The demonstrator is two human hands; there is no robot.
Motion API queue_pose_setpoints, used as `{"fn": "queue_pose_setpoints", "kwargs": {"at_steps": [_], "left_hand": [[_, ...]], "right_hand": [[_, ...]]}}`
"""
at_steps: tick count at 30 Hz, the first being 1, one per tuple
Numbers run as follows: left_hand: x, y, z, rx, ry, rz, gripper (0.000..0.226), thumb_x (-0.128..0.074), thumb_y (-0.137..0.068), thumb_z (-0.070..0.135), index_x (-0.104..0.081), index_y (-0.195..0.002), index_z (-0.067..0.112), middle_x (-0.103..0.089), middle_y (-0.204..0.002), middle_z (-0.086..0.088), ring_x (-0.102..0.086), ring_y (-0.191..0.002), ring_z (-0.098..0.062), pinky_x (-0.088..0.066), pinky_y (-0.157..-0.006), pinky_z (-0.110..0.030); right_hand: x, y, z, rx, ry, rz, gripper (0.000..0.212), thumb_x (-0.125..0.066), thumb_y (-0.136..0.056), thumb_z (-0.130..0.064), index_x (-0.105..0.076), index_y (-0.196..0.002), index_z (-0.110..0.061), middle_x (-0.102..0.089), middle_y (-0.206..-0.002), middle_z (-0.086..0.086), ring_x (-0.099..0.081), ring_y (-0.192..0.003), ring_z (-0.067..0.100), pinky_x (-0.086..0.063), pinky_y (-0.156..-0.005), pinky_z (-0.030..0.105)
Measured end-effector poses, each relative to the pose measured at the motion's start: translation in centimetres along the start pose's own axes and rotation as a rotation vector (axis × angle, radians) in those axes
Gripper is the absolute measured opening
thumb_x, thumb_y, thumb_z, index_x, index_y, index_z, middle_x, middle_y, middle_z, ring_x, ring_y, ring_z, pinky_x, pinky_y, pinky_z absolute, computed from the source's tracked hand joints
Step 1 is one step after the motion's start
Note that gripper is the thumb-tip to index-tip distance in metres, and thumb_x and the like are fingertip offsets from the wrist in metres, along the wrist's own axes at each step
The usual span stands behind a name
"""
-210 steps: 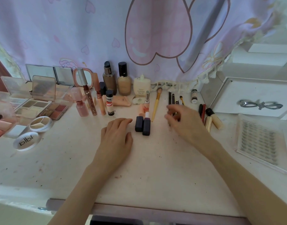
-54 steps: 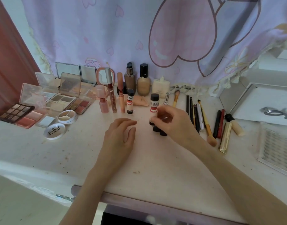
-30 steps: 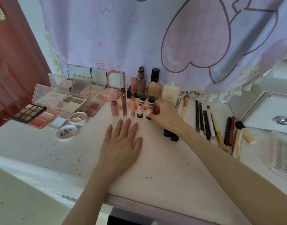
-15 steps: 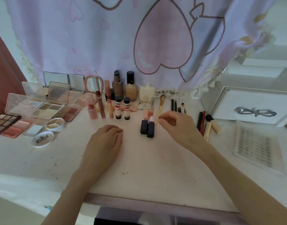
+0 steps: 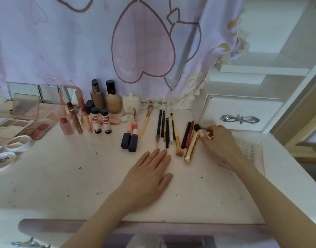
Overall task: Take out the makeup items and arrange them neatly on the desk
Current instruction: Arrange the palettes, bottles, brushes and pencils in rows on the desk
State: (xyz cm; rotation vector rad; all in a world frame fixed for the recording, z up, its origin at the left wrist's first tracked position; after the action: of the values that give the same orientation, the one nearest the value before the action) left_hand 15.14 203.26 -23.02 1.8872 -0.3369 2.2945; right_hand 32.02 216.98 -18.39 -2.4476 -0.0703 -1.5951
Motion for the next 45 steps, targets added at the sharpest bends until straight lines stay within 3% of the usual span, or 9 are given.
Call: {"fn": "queue_pose_setpoints", "kwargs": {"at_steps": [8,15,19,24,26,30,37,41,45], "left_hand": [[0.0,0.0,-0.2,0.005,-0.02,-0.014,0.057,-0.009,-0.096,0.05,0.004,-0.147,0.029,0.007,-0.156,0.01,0.015,-0.14,-0.005,0.013,-0.113,-0.026],[0.0,-0.1,-0.2,0.003,-0.003,-0.023,0.057,-0.012,-0.097,0.05,0.003,-0.147,0.028,0.006,-0.156,0.009,0.013,-0.141,-0.006,0.012,-0.113,-0.026],[0.1,-0.1,-0.2,-0.007,0.049,0.011,0.057,-0.017,-0.097,0.05,-0.004,-0.148,0.029,0.0,-0.156,0.01,0.008,-0.142,-0.005,0.01,-0.112,-0.023],[3.4,0.3,-2.0,0.176,0.688,0.314,0.057,-0.051,-0.091,0.036,-0.02,-0.138,0.042,-0.037,-0.133,0.025,-0.04,-0.119,0.008,-0.034,-0.097,-0.011],[5.3,0.6,-2.3,0.136,0.714,0.434,0.057,-0.056,-0.088,0.028,-0.022,-0.128,0.048,-0.04,-0.12,0.029,-0.049,-0.104,0.007,-0.043,-0.082,-0.008],[7.6,2.2,-2.4,0.02,0.602,0.585,0.014,-0.045,-0.088,0.029,-0.044,-0.102,0.028,-0.051,-0.09,0.007,-0.05,-0.075,0.0,-0.04,-0.066,-0.009],[9.1,4.7,-5.5,0.129,0.466,0.673,0.021,-0.032,-0.095,0.033,-0.035,-0.075,0.028,-0.04,-0.059,0.008,-0.043,-0.055,-0.007,-0.033,-0.049,-0.014],[10.1,4.9,-7.8,0.26,0.373,0.696,0.031,-0.036,-0.096,0.011,-0.031,-0.068,0.024,-0.035,-0.053,0.005,-0.028,-0.039,-0.011,-0.029,-0.04,-0.024],[10.6,4.7,-10.1,0.441,0.444,0.739,0.031,-0.035,-0.097,0.013,-0.035,-0.068,0.022,-0.037,-0.055,0.006,-0.034,-0.044,-0.011,-0.028,-0.043,-0.025]], "right_hand": [[-0.5,-0.4,-0.8,0.01,0.128,-0.016,0.014,-0.05,-0.086,-0.012,-0.06,-0.085,-0.002,-0.062,-0.091,0.017,-0.054,-0.08,0.03,-0.033,-0.062,0.03],[1.4,0.6,-1.1,-0.028,0.027,0.156,0.019,-0.051,-0.089,-0.015,-0.061,-0.093,0.001,-0.061,-0.087,0.017,-0.044,-0.074,0.023,-0.031,-0.062,0.031],[2.8,2.0,-2.1,-0.061,-0.243,0.209,0.015,-0.057,-0.084,-0.014,-0.066,-0.094,-0.008,-0.061,-0.076,0.006,-0.051,-0.065,0.02,-0.032,-0.053,0.024],[0.5,3.9,-4.9,-0.118,-0.811,-0.122,0.015,-0.055,-0.089,-0.015,-0.067,-0.098,-0.015,-0.062,-0.071,0.0,-0.051,-0.058,0.008,-0.04,-0.056,0.017],[-1.1,5.0,-6.5,-0.118,-0.948,-0.303,0.017,-0.052,-0.091,-0.012,-0.067,-0.097,-0.006,-0.062,-0.064,0.0,-0.051,-0.054,0.008,-0.038,-0.05,0.016],[-3.5,7.0,-9.9,-0.072,-1.223,-0.597,0.025,-0.053,-0.092,-0.022,-0.065,-0.083,-0.002,-0.055,-0.057,0.003,-0.045,-0.048,0.009,-0.034,-0.043,0.017],[-5.8,9.3,-15.0,0.083,-1.26,-0.934,0.034,-0.055,-0.083,-0.038,-0.066,-0.089,-0.006,-0.041,-0.056,-0.004,-0.035,-0.048,0.008,-0.03,-0.046,0.016],[-6.9,9.2,-17.4,0.18,-1.219,-0.764,0.028,-0.048,-0.092,-0.028,-0.063,-0.094,-0.004,-0.047,-0.057,-0.007,-0.041,-0.052,0.007,-0.036,-0.05,0.014],[-5.7,7.7,-19.4,0.374,-1.0,-0.481,0.015,-0.049,-0.095,-0.017,-0.062,-0.095,-0.01,-0.046,-0.061,-0.002,-0.039,-0.054,0.009,-0.034,-0.053,0.018]]}}
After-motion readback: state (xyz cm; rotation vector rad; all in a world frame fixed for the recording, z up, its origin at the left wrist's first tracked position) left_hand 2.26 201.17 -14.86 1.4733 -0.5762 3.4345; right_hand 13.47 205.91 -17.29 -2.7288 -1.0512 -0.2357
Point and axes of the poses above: each hand's wrist, its own y-axis away from the middle knuckle, its own x-axis out of the back of the hand, z = x × y, the point moved 7 cm from there along -y, towards the middle knuckle
